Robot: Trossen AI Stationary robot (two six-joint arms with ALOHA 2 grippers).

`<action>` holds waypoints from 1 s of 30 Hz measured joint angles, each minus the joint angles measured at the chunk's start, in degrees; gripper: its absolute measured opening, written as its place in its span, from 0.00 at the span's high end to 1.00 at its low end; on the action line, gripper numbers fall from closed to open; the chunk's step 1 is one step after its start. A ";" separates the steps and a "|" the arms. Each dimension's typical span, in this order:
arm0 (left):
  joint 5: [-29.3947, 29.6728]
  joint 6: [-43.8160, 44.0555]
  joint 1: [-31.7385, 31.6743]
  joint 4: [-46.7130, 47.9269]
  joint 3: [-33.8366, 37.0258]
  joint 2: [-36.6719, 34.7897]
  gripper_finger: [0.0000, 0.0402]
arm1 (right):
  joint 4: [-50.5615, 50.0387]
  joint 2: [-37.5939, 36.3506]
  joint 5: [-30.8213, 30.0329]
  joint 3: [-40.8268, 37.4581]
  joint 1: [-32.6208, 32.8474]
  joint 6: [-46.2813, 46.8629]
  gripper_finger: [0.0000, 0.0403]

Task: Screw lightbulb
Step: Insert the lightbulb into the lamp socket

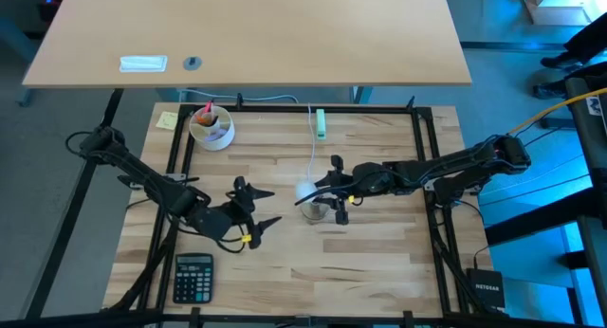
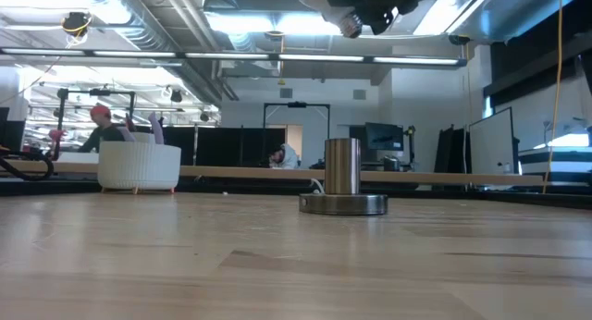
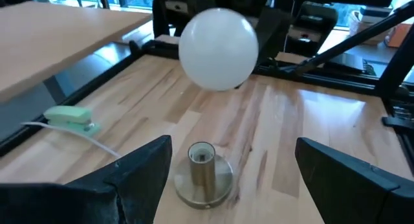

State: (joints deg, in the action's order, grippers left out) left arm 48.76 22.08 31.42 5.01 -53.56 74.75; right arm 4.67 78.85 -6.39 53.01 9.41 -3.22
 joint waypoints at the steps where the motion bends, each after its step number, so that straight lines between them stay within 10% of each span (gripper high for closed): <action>1: 0.02 -0.32 0.03 0.02 -0.14 -0.13 0.21 | -0.02 0.00 0.00 0.02 0.00 0.00 0.60; 30: -2.23 -6.21 0.57 15.47 -17.96 7.03 0.21 | 3.15 2.09 -1.99 0.09 3.21 -0.16 0.60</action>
State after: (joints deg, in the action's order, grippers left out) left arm 46.53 15.87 31.99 20.48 -71.52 81.78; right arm 7.82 80.94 -8.38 53.10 12.62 -3.39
